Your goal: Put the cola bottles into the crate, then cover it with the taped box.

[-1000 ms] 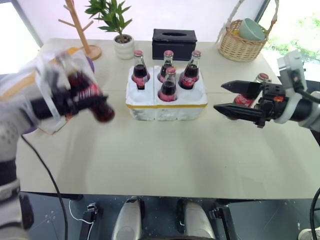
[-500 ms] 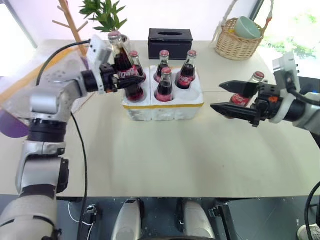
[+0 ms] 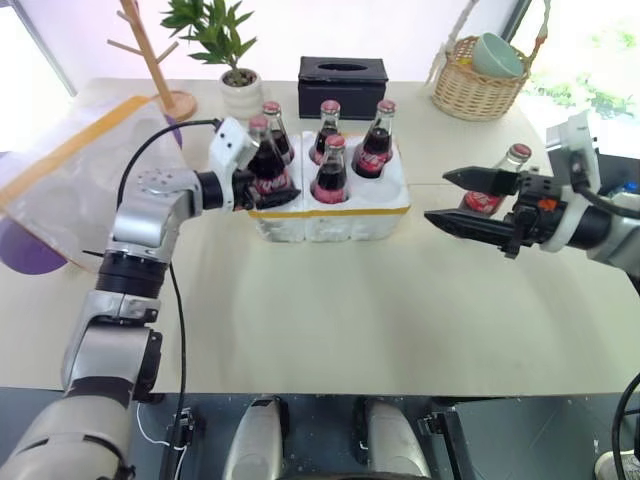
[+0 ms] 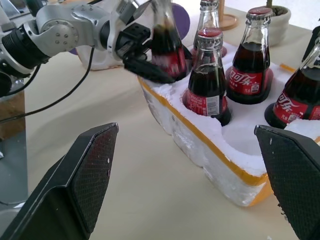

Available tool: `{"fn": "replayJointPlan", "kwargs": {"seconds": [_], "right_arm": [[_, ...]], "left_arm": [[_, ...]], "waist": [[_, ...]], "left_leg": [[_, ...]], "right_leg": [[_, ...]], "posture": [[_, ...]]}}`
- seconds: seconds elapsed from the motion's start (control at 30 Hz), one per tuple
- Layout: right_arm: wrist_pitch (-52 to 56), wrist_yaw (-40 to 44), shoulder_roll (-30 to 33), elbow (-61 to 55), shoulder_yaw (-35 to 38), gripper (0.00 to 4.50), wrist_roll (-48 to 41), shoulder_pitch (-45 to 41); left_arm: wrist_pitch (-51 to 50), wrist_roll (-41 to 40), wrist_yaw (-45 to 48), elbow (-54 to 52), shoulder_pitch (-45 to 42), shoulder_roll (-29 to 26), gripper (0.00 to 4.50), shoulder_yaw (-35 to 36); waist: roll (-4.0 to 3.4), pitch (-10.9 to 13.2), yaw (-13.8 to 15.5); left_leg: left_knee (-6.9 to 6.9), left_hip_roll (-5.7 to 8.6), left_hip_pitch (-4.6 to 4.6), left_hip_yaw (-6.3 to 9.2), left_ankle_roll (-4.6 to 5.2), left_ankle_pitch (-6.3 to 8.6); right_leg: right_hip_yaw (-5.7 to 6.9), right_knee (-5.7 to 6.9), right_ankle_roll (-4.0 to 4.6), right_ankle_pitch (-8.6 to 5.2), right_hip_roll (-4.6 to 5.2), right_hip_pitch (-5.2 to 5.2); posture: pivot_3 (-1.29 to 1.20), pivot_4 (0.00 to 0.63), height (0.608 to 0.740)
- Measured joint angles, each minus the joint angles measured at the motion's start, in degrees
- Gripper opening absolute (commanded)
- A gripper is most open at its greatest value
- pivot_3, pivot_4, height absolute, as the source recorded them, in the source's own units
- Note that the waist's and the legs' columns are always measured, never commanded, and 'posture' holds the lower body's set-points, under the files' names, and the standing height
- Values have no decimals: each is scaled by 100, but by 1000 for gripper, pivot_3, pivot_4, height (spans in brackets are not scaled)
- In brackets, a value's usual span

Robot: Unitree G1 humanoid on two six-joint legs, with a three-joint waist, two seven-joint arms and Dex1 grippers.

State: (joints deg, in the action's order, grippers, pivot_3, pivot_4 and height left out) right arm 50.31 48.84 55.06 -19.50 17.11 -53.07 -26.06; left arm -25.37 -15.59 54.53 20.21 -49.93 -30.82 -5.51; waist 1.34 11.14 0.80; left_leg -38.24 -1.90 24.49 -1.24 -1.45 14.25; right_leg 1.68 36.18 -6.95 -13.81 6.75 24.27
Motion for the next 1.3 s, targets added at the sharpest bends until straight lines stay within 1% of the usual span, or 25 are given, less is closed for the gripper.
{"fn": "replayJointPlan", "kwargs": {"seconds": [0.17, 0.23, 0.3, 0.43, 0.5, 0.57, 0.67, 0.73, 0.8, 0.9, 1.1, 1.3], "right_arm": [[-133, -62, -3, -11, -53, 4500, 281, 174], [-186, -115, -1, -32, 23, 4500, 343, 399], [-155, -110, 9, -68, 260, 4500, 316, 787], [-45, 68, 116, -168, 1211, 4500, 247, 1774], [-1, 58, 103, -172, 1479, 4500, 228, 2037], [11, -155, -17, -160, 1617, 4500, 254, 2142], [-130, -589, -273, -143, 1630, 4500, 578, 2280], [-219, -1006, -610, -40, 1588, 4500, 778, 2255], [-302, -1461, -982, 112, 1484, 4500, 976, 2123], [-598, -1925, -1390, 314, 1241, 4500, 1343, 1916], [-1092, -2079, -1609, 826, 799, 4500, 1819, 1547], [-1442, -2078, -1811, 1669, 417, 4500, 2093, 784]], "left_arm": [[-147, -51, 10, -406, 254, -88, 4473, 107], [-492, -365, 81, -711, 341, -210, 4473, 331], [-1056, -879, 243, -1192, 419, -551, 4473, 732], [-2151, -2001, 701, -2213, 604, -1623, 4473, 1726], [-2443, -2332, 774, -2548, 672, -1872, 4473, 2001], [-2823, -2738, 772, -2888, 790, -2010, 4473, 2144], [-3311, -3381, 790, -3496, 1155, -2092, 4473, 2261], [-3446, -3665, 800, -3948, 1495, -2092, 4473, 2219], [-3440, -3760, 704, -4271, 1714, -2025, 4473, 2073], [-3419, -3760, 330, -4408, 1779, -1716, 4473, 1847], [-3263, -3746, -32, -4484, 1793, -1527, 4473, 1721], [-3137, -3744, -193, -4491, 1807, -1394, 4473, 1561]], "waist": [[-1, 0, -10], [0, 0, -11], [0, 0, -14], [-3, -1, -14], [-6, -3, -10], [-4, -3, -1], [-3, -4, -11], [-4, -4, -19], [-5, -3, -20], [-8, -5, -11], [-9, -5, -18], [-10, -4, -21]], "left_leg": [[0, -1, -2, 0, 0, 0], [1, -2, -1, 1, 0, 0], [2, -2, 0, 1, 0, 0], [4, -3, -8, 1, 1, 0], [3, -3, -26, 0, 0, 0], [3, -2, -55, 5, 0, 1], [8, -2, -88, 3, 1, 3], [12, -3, -92, 3, 1, 3], [14, -3, -93, 3, 2, 3], [14, -2, -94, 3, 2, 3], [17, -2, -94, 2, 2, 3], [18, -1, -94, 2, 2, 3]], "right_leg": [[0, 2, 0, 0, 0, 0], [0, 1, 0, 0, 0, 0], [-1, 0, 0, 0, 0, 1], [-1, 0, 0, -1, 0, -5], [-1, -1, 0, -1, 0, -26], [1, -4, 1, -2, 0, -60], [-1, -16, 3, -4, 0, -92], [-3, -14, 3, -4, 0, -92], [-3, -10, 3, -4, -1, -90], [-4, -10, 3, -4, -1, -91], [-4, -12, 3, -5, -2, -90], [-4, -13, 3, -5, -2, -90]], "posture": [[0, 150, 736], [0, 150, 736], [0, 150, 736], [0, 150, 736], [0, 150, 736], [0, 150, 736], [0, 150, 736], [0, 150, 736], [0, 150, 736], [0, 150, 736], [0, 150, 736], [0, 150, 736]]}}
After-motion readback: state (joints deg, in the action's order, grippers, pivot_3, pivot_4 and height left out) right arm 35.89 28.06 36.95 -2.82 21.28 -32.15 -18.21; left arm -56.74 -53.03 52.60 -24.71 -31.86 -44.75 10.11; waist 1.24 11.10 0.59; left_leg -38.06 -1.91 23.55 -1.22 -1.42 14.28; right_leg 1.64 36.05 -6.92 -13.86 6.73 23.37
